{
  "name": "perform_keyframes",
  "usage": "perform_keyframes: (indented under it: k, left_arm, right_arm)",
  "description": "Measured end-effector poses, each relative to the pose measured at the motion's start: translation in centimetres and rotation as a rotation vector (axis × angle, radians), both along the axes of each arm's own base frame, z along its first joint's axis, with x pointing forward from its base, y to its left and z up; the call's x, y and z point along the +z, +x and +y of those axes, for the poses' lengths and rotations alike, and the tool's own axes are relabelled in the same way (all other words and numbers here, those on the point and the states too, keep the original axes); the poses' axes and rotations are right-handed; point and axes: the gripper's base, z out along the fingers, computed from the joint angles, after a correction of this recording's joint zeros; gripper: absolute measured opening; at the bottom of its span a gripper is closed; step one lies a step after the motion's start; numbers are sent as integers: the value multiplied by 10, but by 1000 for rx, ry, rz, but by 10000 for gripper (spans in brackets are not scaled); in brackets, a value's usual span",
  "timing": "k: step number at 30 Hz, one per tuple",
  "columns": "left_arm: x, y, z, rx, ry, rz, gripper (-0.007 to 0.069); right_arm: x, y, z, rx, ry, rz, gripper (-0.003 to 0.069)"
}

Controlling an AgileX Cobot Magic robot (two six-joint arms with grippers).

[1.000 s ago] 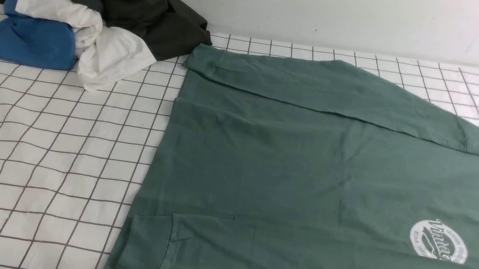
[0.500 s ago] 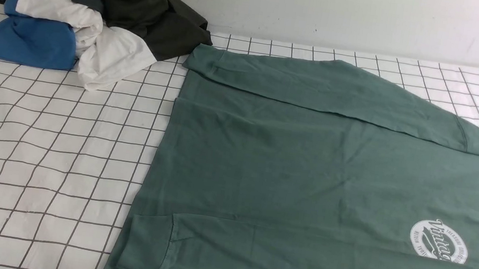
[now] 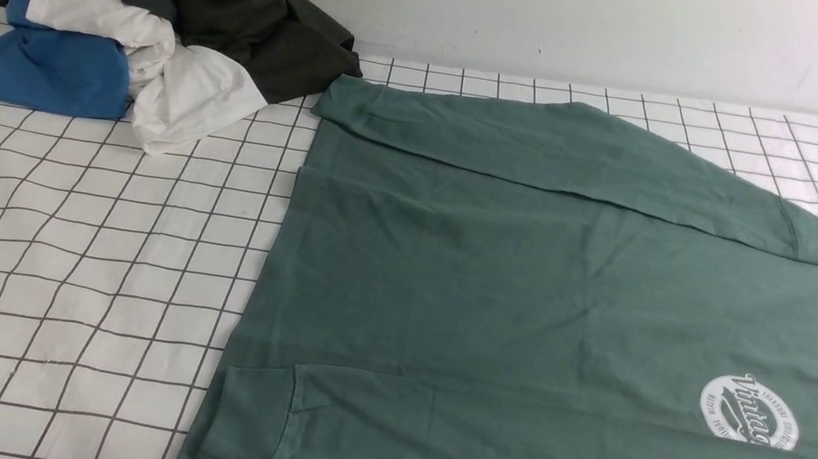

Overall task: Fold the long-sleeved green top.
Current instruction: Use the left arm to clamp the cuff closest to it

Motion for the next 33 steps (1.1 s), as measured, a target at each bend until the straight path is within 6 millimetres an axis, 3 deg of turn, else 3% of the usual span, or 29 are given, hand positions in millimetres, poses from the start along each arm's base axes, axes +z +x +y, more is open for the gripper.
perform_keyframes:
  k: [4,7,8,9,11,12,15,18,20,24,26,29,30,33]
  left_arm:
    - [19,3,2,30,-19,-212,57]
    - [33,2,5,53,-35,-368,57]
    - [43,1,6,68,-45,-474,57]
    - [44,0,6,70,-47,-487,57]
    - [59,-5,9,95,-66,-658,57]
    - [59,-5,9,95,-66,-658,57]
    - [76,-15,12,112,-159,-874,57]
    - [84,-21,14,97,-269,-975,57]
    - [87,-22,14,84,-316,-979,57]
    - [115,-15,11,55,-316,-885,57]
    - [144,1,5,32,-223,-759,57]
    - [161,17,2,29,-179,-660,57]
    - [170,35,1,32,-174,-548,57]
    - [176,59,-1,43,-193,-407,57]
  right_arm:
    - [6,1,0,5,-29,-75,-10]
    - [21,2,1,18,-44,-242,-10]
    - [35,0,3,29,-51,-395,-10]
    - [35,0,3,29,-49,-395,-10]
    - [54,-6,5,47,-49,-616,-10]
    - [55,-7,5,48,-49,-631,-10]
    - [71,-16,7,68,-45,-829,-10]
    - [75,-20,7,73,-21,-894,-10]
    - [78,-20,6,69,-4,-899,-10]
    - [106,-19,5,53,-15,-862,-10]
    - [137,-11,6,51,-78,-809,-10]
    - [151,3,6,53,-127,-719,-10]
    - [157,17,5,51,-157,-609,-10]
    - [159,39,2,41,-163,-430,-10]
